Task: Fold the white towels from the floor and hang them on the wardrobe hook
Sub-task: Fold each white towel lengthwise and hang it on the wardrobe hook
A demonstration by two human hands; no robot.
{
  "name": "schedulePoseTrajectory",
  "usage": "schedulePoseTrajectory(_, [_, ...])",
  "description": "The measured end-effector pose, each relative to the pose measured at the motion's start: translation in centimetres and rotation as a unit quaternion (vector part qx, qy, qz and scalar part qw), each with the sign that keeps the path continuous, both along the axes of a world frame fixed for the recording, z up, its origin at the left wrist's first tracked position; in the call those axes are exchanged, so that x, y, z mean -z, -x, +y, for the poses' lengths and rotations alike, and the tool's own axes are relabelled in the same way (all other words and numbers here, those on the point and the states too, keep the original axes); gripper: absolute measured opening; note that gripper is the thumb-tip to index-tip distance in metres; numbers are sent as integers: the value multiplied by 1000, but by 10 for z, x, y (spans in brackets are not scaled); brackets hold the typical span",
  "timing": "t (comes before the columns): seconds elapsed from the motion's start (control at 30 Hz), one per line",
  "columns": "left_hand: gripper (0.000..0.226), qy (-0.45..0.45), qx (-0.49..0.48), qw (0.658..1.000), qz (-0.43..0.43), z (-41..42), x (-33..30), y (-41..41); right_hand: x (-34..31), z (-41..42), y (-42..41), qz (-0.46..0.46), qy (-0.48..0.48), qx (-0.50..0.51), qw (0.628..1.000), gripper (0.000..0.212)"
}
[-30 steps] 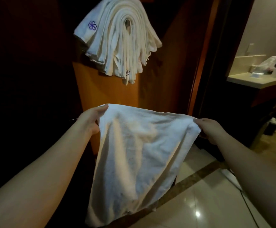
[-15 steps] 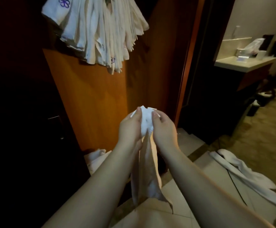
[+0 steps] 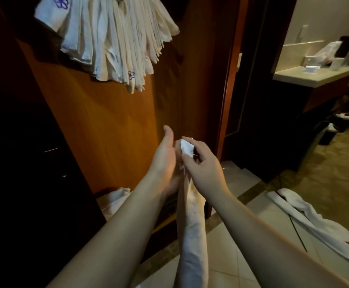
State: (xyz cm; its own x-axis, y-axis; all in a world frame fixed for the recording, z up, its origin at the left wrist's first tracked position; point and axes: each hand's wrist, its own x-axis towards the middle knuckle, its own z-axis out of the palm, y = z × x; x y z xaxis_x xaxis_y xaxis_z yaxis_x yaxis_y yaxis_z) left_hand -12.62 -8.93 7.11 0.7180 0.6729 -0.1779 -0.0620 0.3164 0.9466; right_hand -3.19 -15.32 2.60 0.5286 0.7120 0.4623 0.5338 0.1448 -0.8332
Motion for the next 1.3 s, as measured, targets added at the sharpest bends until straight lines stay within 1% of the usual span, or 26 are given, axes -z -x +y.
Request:
schedulePoseTrajectory(0.07, [86,42,57,997,-37,-2,-4,1,2,-7,-10,-26,3,-37,999,48])
schedulePoseTrajectory(0.17, [92,75,94,991,-57,-4,-4,-5,3,-13,-17,-56,-3,-45,997,54])
schedulePoseTrajectory(0.37, [93,45,149,986,-61,-5,-1,-14,3,-16,-26,-120,-52,-10,991,44])
schedulePoseTrajectory(0.47, [94,42,155,984,-72,-6,-1,-18,0,-17,-31,-112,-51,-12,992,40])
schedulePoseTrajectory(0.53, [92,30,152,985,-74,-5,1,-20,-5,-18,-35,-85,-54,-19,995,38])
schedulePoseTrajectory(0.6, [88,11,123,989,-86,-3,4,-22,-12,-18,-42,-49,-51,-36,997,35])
schedulePoseTrajectory(0.63, [84,-14,83,993,-88,-1,7,-23,-15,-19,-46,-32,-45,-46,997,34])
schedulePoseTrajectory(0.67, [78,-62,22,995,-71,1,13,-26,-19,-20,-52,-18,-36,-53,998,34])
schedulePoseTrajectory(0.7, [70,-123,-47,991,-34,3,17,-28,-23,-20,-57,-11,-26,-57,998,34])
schedulePoseTrajectory(0.73, [59,-180,-113,977,7,8,22,-29,-28,-21,-63,-11,-17,-61,998,34])
schedulePoseTrajectory(0.77, [53,-214,-149,965,32,13,26,-28,-33,-23,-66,-18,-11,-64,998,34])
schedulePoseTrajectory(0.8, [61,-230,-155,960,45,19,31,-28,-38,-24,-68,-33,-8,-66,997,34])
schedulePoseTrajectory(0.87, [91,-231,-130,962,65,31,39,-28,-50,-27,-71,-59,-4,-71,996,34])
schedulePoseTrajectory(0.93, [114,-201,-95,972,81,39,44,-26,-59,-28,-74,-58,-5,-73,996,31])
schedulePoseTrajectory(0.97, [118,-170,-63,980,77,40,47,-24,-62,-29,-76,-46,-10,-72,996,28])
schedulePoseTrajectory(1.0, [111,-133,-24,989,67,41,50,-22,-65,-29,-78,-31,-17,-72,997,24])
schedulePoseTrajectory(1.03, [98,-99,14,994,52,42,53,-21,-67,-30,-80,-18,-24,-73,997,21])
schedulePoseTrajectory(1.1, [78,-58,62,996,21,42,58,-18,-70,-33,-84,3,-40,-68,997,19])
schedulePoseTrajectory(1.17, [69,-57,63,996,9,40,58,-15,-72,-38,-92,9,-51,-48,997,20])
schedulePoseTrajectory(1.23, [59,-65,43,997,-13,41,51,-6,-73,-46,-104,3,-47,-23,999,22])
schedulePoseTrajectory(1.3, [40,-80,24,996,-23,48,39,6,-71,-54,-118,-19,-27,-2,999,26])
